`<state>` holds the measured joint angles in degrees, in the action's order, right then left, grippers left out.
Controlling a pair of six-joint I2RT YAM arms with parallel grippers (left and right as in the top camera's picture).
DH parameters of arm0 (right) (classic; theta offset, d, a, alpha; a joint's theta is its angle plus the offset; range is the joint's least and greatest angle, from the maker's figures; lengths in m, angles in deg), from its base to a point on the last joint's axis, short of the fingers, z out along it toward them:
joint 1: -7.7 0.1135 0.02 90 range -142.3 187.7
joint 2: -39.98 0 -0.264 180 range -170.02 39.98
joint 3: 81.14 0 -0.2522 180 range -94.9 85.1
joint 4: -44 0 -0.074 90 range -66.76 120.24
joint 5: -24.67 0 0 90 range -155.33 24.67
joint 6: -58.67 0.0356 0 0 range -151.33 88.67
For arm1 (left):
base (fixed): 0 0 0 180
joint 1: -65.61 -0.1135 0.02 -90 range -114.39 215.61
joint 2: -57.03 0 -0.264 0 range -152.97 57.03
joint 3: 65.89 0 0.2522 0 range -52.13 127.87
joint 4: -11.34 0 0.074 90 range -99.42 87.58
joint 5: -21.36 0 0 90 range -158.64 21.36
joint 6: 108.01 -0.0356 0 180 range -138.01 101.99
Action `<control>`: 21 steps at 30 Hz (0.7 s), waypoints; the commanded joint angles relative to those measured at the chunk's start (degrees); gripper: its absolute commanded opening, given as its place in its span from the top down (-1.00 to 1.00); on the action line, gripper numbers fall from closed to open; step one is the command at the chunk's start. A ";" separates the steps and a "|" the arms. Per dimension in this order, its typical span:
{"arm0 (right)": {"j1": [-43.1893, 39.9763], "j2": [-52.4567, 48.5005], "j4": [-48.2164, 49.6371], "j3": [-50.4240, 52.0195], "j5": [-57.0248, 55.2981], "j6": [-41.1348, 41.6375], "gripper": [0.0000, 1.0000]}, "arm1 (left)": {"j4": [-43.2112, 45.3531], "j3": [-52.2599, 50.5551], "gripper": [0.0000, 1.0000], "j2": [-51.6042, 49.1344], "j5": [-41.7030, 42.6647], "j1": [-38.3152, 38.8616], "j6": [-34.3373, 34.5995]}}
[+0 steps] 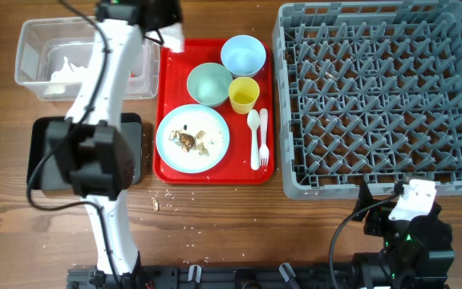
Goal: Sort waste into correct bins and load items into the dishwasher rack
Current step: 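Carry the remaining tissue into the clear bin and release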
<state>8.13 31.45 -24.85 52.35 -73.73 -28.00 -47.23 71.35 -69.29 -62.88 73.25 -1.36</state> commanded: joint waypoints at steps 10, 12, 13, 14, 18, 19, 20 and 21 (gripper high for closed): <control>-0.02 0.39 0.20 -0.13 -0.59 -0.17 -0.99 | -11.26 0.22 0.92 4.59 4.87 -24.37 24.35; -0.02 0.39 0.20 -0.13 -0.59 -0.20 -0.99 | -12.59 0.22 -0.38 4.59 4.87 -25.62 24.33; -0.02 0.39 0.20 -0.13 -0.59 -0.17 -0.98 | -12.96 0.22 -1.00 4.59 4.90 -26.03 24.26; -0.02 0.39 0.20 -0.13 -0.59 -0.20 -0.99 | -13.14 0.22 -1.00 4.59 4.90 -26.14 24.13; -0.02 0.39 0.22 -0.13 -0.59 -0.17 -0.99 | -17.05 0.22 -1.00 4.59 7.23 -26.12 24.13; -0.02 0.39 0.22 -0.13 -0.59 -0.17 -1.00 | -18.38 0.22 -1.00 4.59 5.14 -26.27 24.13; -0.02 0.39 0.20 -0.13 -0.59 -0.20 -0.99 | -19.37 0.22 -0.99 4.59 3.02 -26.53 24.13; -0.02 0.39 0.22 -0.13 -0.59 -0.20 -0.99 | -21.03 0.22 -1.00 4.59 0.85 -27.17 24.13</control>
<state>8.13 31.45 -24.85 52.35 -73.73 -28.00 -66.08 71.35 -66.99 -57.41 47.07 22.02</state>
